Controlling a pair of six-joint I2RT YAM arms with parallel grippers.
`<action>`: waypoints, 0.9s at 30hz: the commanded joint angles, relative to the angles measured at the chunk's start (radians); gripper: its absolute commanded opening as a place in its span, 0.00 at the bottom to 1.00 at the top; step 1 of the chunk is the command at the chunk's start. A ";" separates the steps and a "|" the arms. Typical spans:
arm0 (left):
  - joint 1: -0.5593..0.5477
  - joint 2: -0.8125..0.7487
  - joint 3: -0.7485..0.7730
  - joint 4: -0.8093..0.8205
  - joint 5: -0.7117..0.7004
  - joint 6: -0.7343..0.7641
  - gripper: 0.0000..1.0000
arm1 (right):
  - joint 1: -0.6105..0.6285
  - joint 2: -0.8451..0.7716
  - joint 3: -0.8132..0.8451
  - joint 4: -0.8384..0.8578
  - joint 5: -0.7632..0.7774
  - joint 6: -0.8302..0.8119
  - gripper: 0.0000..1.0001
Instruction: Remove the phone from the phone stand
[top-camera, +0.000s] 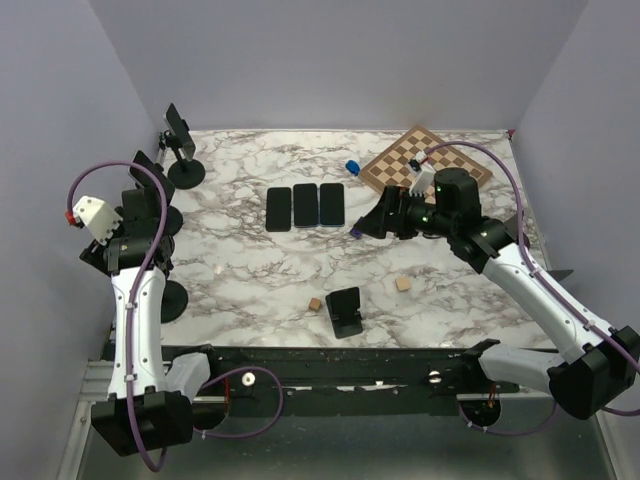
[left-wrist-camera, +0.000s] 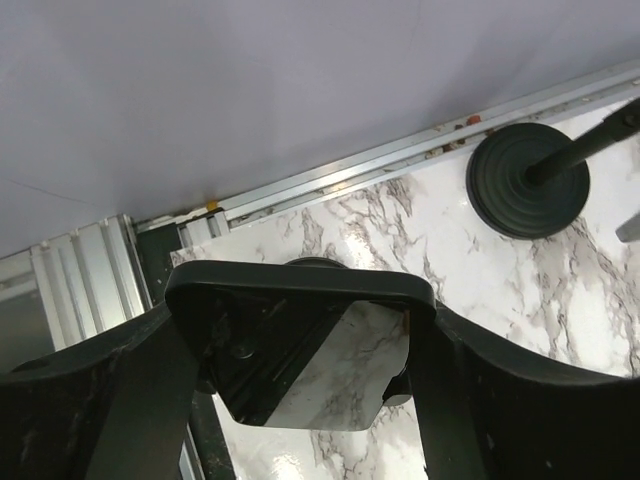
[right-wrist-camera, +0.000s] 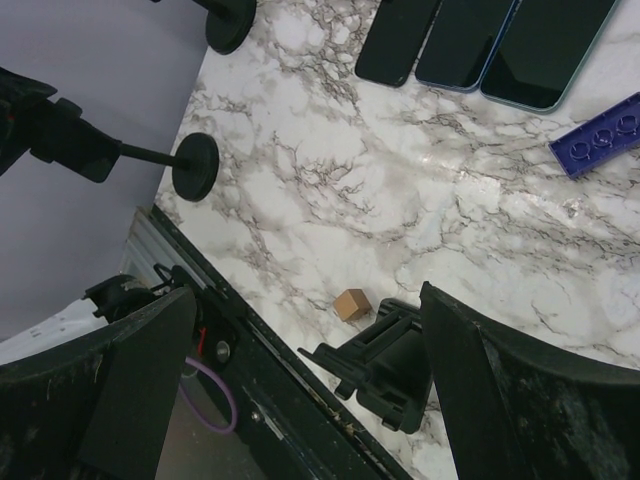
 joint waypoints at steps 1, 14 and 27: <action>0.003 -0.073 -0.019 0.109 0.102 0.096 0.37 | 0.016 0.010 -0.001 -0.024 0.036 -0.014 1.00; -0.141 -0.203 -0.059 0.252 0.744 0.311 0.00 | 0.273 0.123 0.004 0.073 0.218 -0.021 1.00; -0.633 -0.022 0.030 0.243 0.637 0.174 0.05 | 0.396 0.112 -0.001 0.085 0.451 0.051 1.00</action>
